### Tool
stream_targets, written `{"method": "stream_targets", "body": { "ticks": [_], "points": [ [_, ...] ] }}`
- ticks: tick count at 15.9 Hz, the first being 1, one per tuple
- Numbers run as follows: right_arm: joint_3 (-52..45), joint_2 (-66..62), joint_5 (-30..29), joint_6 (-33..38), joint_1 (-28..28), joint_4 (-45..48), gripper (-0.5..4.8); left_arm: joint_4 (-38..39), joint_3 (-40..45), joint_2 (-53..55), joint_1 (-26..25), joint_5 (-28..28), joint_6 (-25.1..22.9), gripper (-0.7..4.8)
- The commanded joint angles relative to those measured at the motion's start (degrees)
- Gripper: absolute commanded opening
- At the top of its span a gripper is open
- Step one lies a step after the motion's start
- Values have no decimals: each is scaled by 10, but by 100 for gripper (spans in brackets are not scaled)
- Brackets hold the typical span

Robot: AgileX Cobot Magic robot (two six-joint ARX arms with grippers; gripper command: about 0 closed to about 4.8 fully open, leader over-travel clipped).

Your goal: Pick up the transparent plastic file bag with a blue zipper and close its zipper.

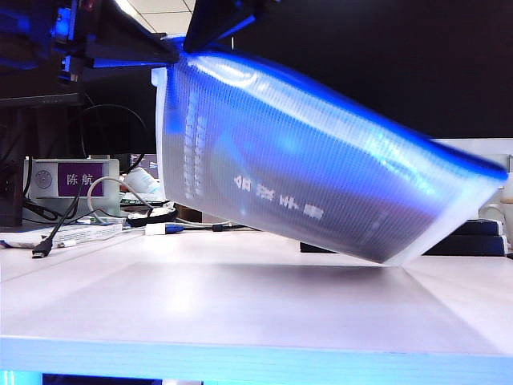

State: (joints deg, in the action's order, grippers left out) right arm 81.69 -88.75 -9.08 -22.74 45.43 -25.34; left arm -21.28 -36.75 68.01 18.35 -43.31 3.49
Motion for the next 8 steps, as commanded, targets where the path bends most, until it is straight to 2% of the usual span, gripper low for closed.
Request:
{"method": "stream_targets", "body": {
  "ticks": [1,3,4,5,6,8],
  "points": [
    [6,12,-2,3,1,9,-1,-7,-2,0,0,2,0,-6],
    [6,12,-2,2,1,-11,2,-7,-2,0,1,-7,2,-6],
    [6,12,0,-3,1,-20,57,-7,-2,0,1,-8,10,-6],
    [5,12,5,-5,0,-34,203,-14,-2,0,1,-14,27,-6],
    [6,12,18,-5,0,-53,276,-27,-3,0,1,-20,45,-6],
    [6,13,43,-4,0,-94,274,-61,-3,-1,1,-20,83,-6]
  ]
}}
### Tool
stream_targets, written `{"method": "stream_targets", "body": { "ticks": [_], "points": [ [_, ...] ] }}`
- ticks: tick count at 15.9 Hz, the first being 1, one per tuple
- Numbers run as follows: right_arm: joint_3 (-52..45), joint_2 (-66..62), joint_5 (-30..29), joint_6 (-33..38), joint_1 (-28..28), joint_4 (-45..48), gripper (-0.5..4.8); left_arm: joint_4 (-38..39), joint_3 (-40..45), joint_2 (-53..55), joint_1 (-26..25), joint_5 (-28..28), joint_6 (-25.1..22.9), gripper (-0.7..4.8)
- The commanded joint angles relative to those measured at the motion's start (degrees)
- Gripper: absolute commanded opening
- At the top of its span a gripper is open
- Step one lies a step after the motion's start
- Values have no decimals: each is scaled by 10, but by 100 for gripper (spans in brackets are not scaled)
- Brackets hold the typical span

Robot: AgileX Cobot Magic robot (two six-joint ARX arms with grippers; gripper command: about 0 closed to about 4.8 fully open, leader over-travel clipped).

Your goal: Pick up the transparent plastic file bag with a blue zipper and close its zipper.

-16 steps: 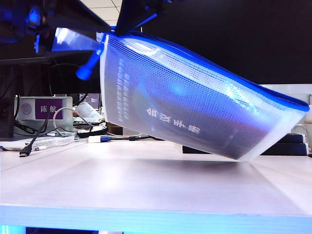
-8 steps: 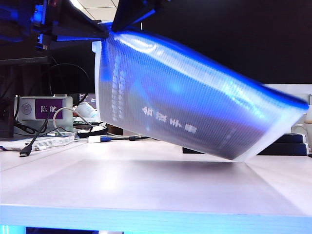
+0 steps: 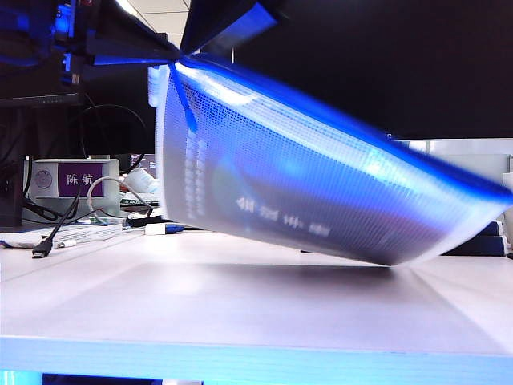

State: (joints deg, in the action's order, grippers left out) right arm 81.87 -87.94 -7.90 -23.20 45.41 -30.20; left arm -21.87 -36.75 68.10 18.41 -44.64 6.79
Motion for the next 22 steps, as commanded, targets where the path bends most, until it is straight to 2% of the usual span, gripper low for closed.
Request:
{"method": "stream_targets", "body": {
  "ticks": [1,4,5,7,8,9,10,11,13,14,15,16,18,19,22],
  "points": [
    [4,5,33,1,0,-69,275,-78,-3,-2,0,-6,64,-6],
    [4,14,33,8,0,-88,274,-87,-7,-2,0,-15,86,-6],
    [4,19,33,8,0,-81,274,-87,-12,-2,0,-41,87,-6],
    [4,23,33,9,-1,-49,268,-88,-25,-2,0,-58,108,-6],
    [4,23,33,9,0,-44,247,-95,-26,-4,0,-62,114,-6],
    [4,22,33,9,0,-42,208,-104,-26,-4,0,-74,119,-6],
    [4,22,33,8,0,-42,79,-114,-26,-4,0,-97,126,-6],
    [4,23,33,7,-1,-42,-15,-115,-26,-4,0,-104,130,-6],
    [4,23,33,7,-6,-42,-1,-115,-26,-3,0,-111,131,-4],
    [4,23,33,7,-13,-52,-1,-122,-26,-4,0,-111,117,255],
    [4,23,33,7,-14,-57,-1,-126,-26,-4,0,-111,116,400],
    [4,24,33,7,-18,-70,-1,-132,-26,-4,0,-113,108,479],
    [4,24,33,7,-25,-80,-1,-148,-26,-6,0,-127,92,479],
    [4,26,30,7,-32,-87,-1,-160,-26,-7,0,-152,59,479],
    [4,42,12,7,-37,-99,-1,-143,-26,-6,0,-158,-2,479]
  ]
}}
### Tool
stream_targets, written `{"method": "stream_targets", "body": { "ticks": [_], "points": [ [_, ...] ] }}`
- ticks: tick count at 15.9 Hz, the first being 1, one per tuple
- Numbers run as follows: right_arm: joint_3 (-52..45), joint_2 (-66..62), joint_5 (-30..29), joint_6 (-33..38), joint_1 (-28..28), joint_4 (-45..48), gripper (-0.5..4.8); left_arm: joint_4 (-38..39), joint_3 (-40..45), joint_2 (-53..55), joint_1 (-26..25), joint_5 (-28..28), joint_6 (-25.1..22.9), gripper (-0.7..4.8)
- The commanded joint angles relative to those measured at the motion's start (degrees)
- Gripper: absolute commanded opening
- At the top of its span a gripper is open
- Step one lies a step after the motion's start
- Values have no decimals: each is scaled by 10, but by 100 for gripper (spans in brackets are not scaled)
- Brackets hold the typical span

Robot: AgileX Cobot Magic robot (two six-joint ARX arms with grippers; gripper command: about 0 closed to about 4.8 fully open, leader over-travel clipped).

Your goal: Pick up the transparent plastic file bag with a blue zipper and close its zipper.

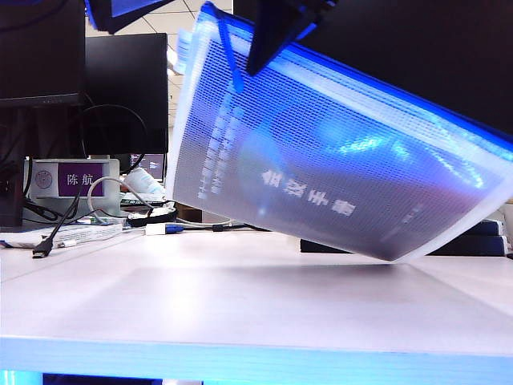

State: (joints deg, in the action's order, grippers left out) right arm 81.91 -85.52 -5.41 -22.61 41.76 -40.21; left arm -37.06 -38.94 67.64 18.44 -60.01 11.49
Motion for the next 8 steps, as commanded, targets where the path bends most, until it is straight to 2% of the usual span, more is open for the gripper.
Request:
{"method": "stream_targets", "body": {
  "ticks": [1,3,4,5,6,8],
  "points": [
    [3,36,-14,-2,-1,-12,-1,37,-4,-2,0,5,-117,460],
    [3,57,-40,-2,-5,-30,-1,78,-4,-2,0,35,-207,394],
    [3,72,-52,-2,-6,-42,-1,88,-4,-2,0,38,-240,393],
    [3,79,-53,-2,-6,-49,-1,87,-4,-2,0,38,-249,393],
    [3,87,-66,-3,-6,-59,-1,78,-4,-2,0,38,-251,349],
    [3,92,-99,-2,-6,-75,-1,72,-4,-2,0,25,-250,328]
  ]
}}
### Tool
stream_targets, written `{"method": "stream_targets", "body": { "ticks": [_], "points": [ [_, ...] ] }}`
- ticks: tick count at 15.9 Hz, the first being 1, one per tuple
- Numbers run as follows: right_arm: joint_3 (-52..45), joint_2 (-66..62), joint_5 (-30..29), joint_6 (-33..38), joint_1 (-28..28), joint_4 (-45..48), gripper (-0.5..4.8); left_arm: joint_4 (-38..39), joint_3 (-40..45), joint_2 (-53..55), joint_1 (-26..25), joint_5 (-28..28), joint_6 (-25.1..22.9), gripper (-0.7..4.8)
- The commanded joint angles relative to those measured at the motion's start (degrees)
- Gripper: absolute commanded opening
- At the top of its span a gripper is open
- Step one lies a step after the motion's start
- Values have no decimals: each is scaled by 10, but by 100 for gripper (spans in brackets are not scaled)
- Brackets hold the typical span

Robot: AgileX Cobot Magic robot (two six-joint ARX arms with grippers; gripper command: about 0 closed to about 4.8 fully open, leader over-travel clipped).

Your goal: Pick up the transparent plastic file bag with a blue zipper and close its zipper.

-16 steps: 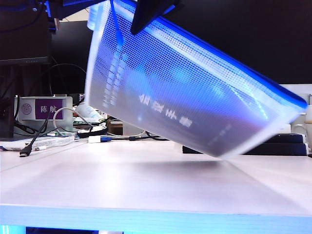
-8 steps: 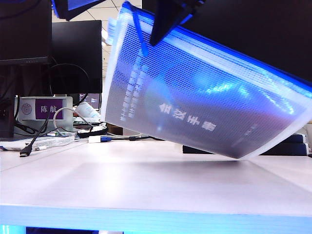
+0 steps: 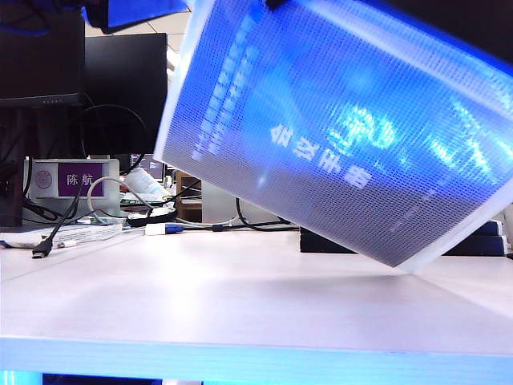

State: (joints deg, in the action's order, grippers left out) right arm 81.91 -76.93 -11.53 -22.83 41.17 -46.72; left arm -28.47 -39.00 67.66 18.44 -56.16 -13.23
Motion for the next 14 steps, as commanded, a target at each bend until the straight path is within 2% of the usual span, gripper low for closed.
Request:
{"method": "stream_targets", "body": {
  "ticks": [1,2,4,5,6,7,8,9,10,11,12,13,14],
  "points": [
    [3,6,-40,1,1,-10,-1,-14,-3,-2,0,-32,-3,328],
    [3,6,-41,1,2,-10,-1,-14,-3,-2,2,-44,-2,322],
    [3,6,-45,1,2,-10,-1,-14,-3,-2,8,-57,-1,251],
    [3,6,-60,3,2,-10,-1,-14,-3,-2,11,-57,-1,232],
    [3,6,-88,4,2,-10,-1,-13,-3,-2,22,-55,-3,232],
    [3,6,-90,5,3,-10,-1,-14,-3,-2,28,-54,-3,227],
    [3,8,-92,6,3,-11,-1,-10,-3,-2,44,-36,-3,-5],
    [3,8,-91,5,3,-10,1,-7,-3,-2,44,-32,-2,-5],
    [3,8,-79,5,3,-5,127,-2,-3,-2,44,-27,-1,-5],
    [3,11,-59,10,3,2,230,7,-3,-2,44,-8,-1,-5],
    [3,22,-23,24,3,13,254,21,-3,-2,44,28,-3,-5],
    [4,42,-1,38,3,27,253,31,-3,-2,44,60,-5,-5],
    [4,56,0,51,3,35,253,31,-3,-2,44,66,-5,-5]
  ]
}}
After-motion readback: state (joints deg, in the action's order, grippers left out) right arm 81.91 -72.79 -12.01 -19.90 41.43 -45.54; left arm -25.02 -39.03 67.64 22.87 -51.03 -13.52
